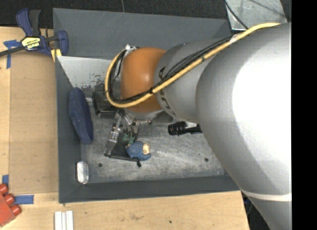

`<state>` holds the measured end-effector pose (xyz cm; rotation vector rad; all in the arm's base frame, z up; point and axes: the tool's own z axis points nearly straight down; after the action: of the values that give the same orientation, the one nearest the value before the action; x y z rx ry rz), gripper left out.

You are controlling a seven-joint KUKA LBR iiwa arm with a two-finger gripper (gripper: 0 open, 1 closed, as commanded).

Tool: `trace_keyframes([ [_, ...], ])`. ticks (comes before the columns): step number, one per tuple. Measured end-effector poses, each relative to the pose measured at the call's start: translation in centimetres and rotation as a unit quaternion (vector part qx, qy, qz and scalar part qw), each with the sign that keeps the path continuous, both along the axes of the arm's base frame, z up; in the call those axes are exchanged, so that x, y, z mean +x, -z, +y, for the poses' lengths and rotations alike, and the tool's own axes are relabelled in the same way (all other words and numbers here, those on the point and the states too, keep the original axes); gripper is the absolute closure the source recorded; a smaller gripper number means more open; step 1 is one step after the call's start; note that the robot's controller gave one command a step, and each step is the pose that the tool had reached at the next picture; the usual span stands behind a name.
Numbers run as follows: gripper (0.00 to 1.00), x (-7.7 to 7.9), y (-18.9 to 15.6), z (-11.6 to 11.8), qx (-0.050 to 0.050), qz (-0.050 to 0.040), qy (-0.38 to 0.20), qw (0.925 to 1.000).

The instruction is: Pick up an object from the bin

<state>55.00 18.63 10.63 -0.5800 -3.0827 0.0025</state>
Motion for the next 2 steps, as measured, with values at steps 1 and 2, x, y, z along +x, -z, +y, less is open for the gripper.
trace_keyframes([
  [1,0.00,0.4,-2.7,-0.2,0.001,-0.0056,-0.044,0.9990],
  [2,0.00,-4.1,0.4,-7.0,-0.001,-0.0004,-0.122,0.9925],
])
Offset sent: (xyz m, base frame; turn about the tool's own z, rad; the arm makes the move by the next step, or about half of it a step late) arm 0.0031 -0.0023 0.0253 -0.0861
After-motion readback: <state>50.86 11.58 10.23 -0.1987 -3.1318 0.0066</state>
